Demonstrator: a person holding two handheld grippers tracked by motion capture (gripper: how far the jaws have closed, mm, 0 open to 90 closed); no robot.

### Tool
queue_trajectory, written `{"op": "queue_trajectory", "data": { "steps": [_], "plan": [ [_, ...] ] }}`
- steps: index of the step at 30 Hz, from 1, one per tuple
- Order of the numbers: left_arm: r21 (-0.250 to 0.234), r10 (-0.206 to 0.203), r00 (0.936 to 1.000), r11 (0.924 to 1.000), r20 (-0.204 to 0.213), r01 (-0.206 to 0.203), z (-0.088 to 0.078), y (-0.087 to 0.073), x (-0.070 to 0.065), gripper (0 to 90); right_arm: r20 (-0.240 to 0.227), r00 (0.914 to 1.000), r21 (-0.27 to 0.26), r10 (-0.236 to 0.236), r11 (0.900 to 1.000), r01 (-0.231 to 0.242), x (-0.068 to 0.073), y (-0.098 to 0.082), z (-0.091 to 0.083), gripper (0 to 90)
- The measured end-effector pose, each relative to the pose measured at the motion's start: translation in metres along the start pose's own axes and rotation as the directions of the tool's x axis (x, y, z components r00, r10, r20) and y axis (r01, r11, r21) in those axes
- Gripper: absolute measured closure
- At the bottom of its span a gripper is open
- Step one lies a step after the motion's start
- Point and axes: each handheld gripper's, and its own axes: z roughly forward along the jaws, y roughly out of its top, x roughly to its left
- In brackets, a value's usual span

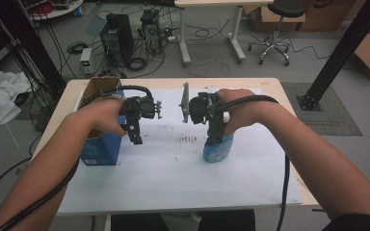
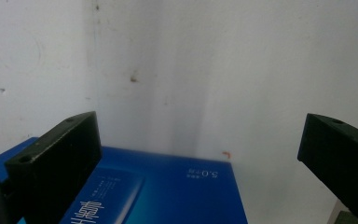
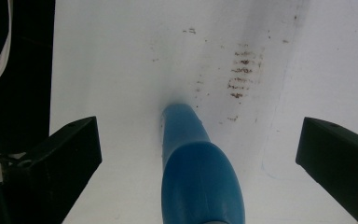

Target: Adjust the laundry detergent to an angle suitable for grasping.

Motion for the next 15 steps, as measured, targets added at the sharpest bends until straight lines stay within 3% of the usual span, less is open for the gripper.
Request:
{"op": "queue_trajectory", "data": {
  "steps": [15],
  "plan": [
    [-0.014, 0.001, 1.0000, 0.9999, -0.001, -0.001, -0.0017, 0.0021, 0.0015, 0.1, -0.001, 1.0000, -0.006, -0.008, 1.000, 0.008, -0.0035, -0.0006, -0.0011, 0.0]
  ]
}}
